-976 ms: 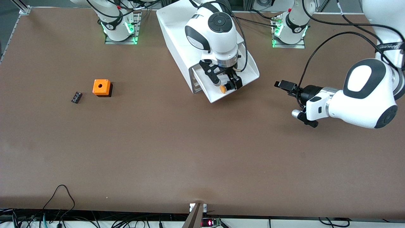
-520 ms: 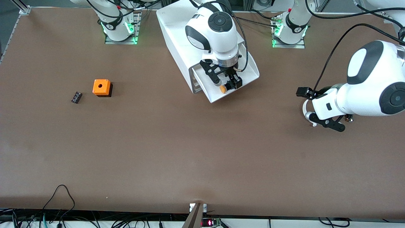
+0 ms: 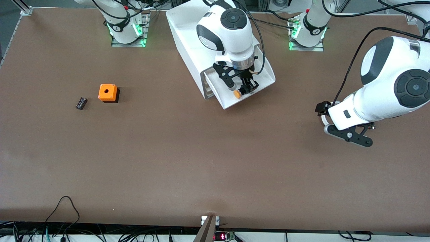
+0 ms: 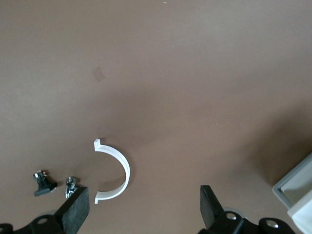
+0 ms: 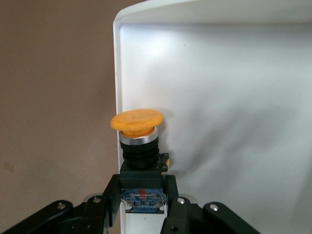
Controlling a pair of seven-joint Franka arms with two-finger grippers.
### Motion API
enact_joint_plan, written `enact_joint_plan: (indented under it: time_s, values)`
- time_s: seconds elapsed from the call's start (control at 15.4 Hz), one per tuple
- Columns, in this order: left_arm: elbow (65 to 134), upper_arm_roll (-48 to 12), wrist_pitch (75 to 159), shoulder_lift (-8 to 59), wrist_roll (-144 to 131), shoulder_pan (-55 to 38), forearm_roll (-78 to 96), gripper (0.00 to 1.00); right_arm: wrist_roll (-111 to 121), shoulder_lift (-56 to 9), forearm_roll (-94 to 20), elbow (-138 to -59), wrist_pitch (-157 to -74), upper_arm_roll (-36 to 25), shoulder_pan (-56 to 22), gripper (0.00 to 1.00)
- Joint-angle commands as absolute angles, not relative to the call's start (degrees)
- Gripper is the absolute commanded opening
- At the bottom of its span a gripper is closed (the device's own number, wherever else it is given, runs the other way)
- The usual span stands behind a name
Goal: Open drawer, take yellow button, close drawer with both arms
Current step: 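Carry the button toward the orange box while the left gripper nears the drawer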
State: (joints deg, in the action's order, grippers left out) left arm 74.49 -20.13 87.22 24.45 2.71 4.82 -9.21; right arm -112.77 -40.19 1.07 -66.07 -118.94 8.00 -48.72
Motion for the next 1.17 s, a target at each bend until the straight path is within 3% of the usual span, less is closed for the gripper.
enact_joint_plan:
  time_s: [0.0, 0.33, 0.59, 0.85, 1.11]
  values:
    - [73.65, -20.39, 87.36, 24.61, -6.64, 5.01, -9.85, 0.99, -114.08, -40.35, 2.37, -62.76, -115.50, 7.47, -49.40, 0.00]
    - [77.42, -20.48, 92.79, 23.56, -22.56, 4.75, -8.00, 0.96, -109.09, -39.29, 2.46, -58.54, -111.45, 5.72, -48.60, 0.00]
    - [90.14, -22.85, 105.34, 19.00, -33.10, 4.57, -8.00, 0.95, -99.53, -36.39, 1.67, -58.54, -108.91, 5.89, -43.43, 0.00]
    - [100.79, -28.37, 115.82, 16.00, -46.81, 4.66, -8.00, 0.95, -83.20, -32.97, -3.94, -58.62, -103.20, 6.07, -34.74, 0.00]
    - [104.49, -34.96, 118.65, 16.70, -57.82, 4.57, -8.00, 0.94, -64.90, -31.73, -6.67, -58.62, -97.56, 6.06, -27.00, 0.00]
